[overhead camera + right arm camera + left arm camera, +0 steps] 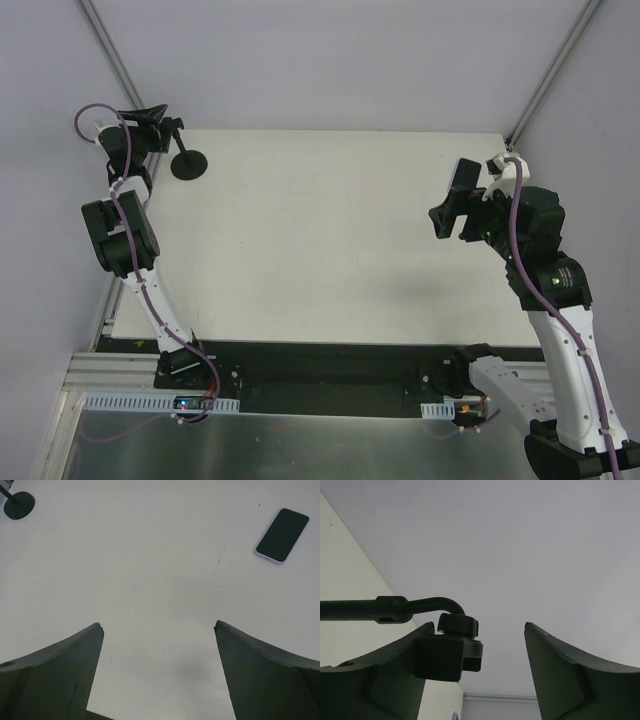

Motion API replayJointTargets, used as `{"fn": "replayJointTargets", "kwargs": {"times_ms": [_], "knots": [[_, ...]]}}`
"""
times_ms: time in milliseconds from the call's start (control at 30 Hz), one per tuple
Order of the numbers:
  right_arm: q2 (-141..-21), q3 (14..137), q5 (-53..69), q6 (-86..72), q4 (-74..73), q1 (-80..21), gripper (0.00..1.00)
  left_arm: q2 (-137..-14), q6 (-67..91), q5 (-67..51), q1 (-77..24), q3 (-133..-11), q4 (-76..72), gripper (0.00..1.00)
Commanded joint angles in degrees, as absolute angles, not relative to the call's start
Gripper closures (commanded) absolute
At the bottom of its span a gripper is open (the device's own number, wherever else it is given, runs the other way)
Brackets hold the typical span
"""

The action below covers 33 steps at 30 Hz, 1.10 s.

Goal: Place the phone on the phone stand

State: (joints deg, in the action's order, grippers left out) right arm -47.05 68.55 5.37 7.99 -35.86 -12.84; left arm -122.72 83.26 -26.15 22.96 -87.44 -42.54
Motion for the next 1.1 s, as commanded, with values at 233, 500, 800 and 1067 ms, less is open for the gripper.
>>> {"fn": "replayJointTargets", "kwargs": {"times_ms": [233, 500, 800, 1067], "knots": [[-47.11, 71.28, 4.22, 7.82, -35.07, -12.66, 0.04, -120.59, 83.58, -25.92, 22.24, -87.02, -42.36, 0.76], [-48.69, 71.02, 5.62, 6.07, -34.72, -12.57, 0.04, -114.35, 88.49, -30.50, 17.41, -75.69, -50.69, 1.00], [-50.36, 71.11, 8.26, 3.34, -33.22, -12.57, 0.04, -104.69, 87.03, -26.91, 3.53, -65.67, -47.74, 1.00], [-48.95, 68.20, 7.73, 2.29, -32.87, -12.74, 0.04, -92.73, 80.77, -13.99, -5.44, -55.11, -42.89, 1.00]]}}
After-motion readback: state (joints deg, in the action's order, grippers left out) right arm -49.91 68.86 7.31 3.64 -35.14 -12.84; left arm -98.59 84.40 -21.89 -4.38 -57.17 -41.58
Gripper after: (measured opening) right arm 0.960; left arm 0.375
